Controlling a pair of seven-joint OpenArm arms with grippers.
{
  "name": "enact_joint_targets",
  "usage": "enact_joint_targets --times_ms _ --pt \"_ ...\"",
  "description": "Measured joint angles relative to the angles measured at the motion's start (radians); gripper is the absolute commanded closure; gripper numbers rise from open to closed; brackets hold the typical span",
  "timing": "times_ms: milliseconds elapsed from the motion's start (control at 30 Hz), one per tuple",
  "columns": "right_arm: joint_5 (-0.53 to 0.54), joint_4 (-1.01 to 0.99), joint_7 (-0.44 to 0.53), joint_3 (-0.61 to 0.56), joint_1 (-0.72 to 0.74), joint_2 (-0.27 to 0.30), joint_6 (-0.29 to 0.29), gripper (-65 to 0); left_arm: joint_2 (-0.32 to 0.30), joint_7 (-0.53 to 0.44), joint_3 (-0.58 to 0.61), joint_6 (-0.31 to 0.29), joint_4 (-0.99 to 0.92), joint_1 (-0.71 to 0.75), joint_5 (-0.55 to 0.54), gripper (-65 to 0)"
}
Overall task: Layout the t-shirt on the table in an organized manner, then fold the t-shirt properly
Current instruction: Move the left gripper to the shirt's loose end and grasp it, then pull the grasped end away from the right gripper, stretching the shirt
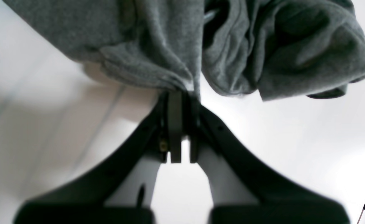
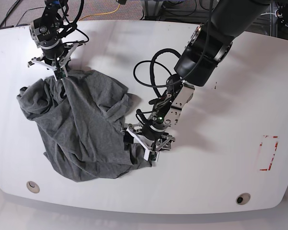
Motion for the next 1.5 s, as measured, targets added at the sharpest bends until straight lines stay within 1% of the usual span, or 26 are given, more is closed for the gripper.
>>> enact_joint_targets --times_ms 67,167,367,467,567,700,900,1100,1300,1400,1500 --pt "0.0 0.0 0.0 0.0 0.0 0.0 -0.001 0.0 0.0 0.014 -0.002 -0.002 -0.008 -0.014 -0.002 -51.1" --pt "0.0 0.0 0.0 0.0 0.0 0.0 0.0 0.0 0.0 0.01 -0.002 -0.002 -0.05 -0.053 -0.012 -51.1" --pt "-0.001 -0.001 0.0 0.0 0.0 0.0 0.0 0.0 0.0 -0.009 -0.002 -0.001 -0.177 -0.148 -0.089 -51.1" --pt "0.0 -0.002 0.0 0.0 0.001 0.0 0.0 0.0 -0.003 -0.024 0.011 0.002 -0.219 -0.169 -0.109 -51.1" --pt "0.0 -0.002 0.0 0.0 0.003 0.0 0.0 0.0 -0.003 -0.071 0.028 0.002 -0.25 -0.169 -0.11 -51.1" --pt "0.0 -0.002 0.0 0.0 0.003 0.0 0.0 0.0 0.003 -0.084 0.032 -0.003 -0.306 -0.166 -0.114 -51.1" --pt "0.0 -0.002 0.0 0.0 0.004 0.0 0.0 0.0 -0.003 -0.084 0.033 -0.003 -0.333 -0.164 -0.148 -51.1" --pt "0.0 -0.002 0.0 0.0 0.003 0.0 0.0 0.0 0.0 -0.088 0.035 -0.021 -0.334 -0.163 -0.148 -51.1" --pt "0.0 -0.002 0.0 0.0 0.003 0.0 0.0 0.0 0.0 -0.088 0.037 -0.023 -0.334 -0.153 -0.148 -51.1" --pt "0.0 -0.002 0.0 0.0 0.003 0.0 0.0 0.0 -0.003 -0.088 0.071 -0.02 -0.336 -0.147 -0.148 -50.8" --pt "0.0 -0.002 0.0 0.0 0.003 0.0 0.0 0.0 -0.002 -0.097 0.114 -0.019 -0.336 -0.143 -0.148 -45.8"
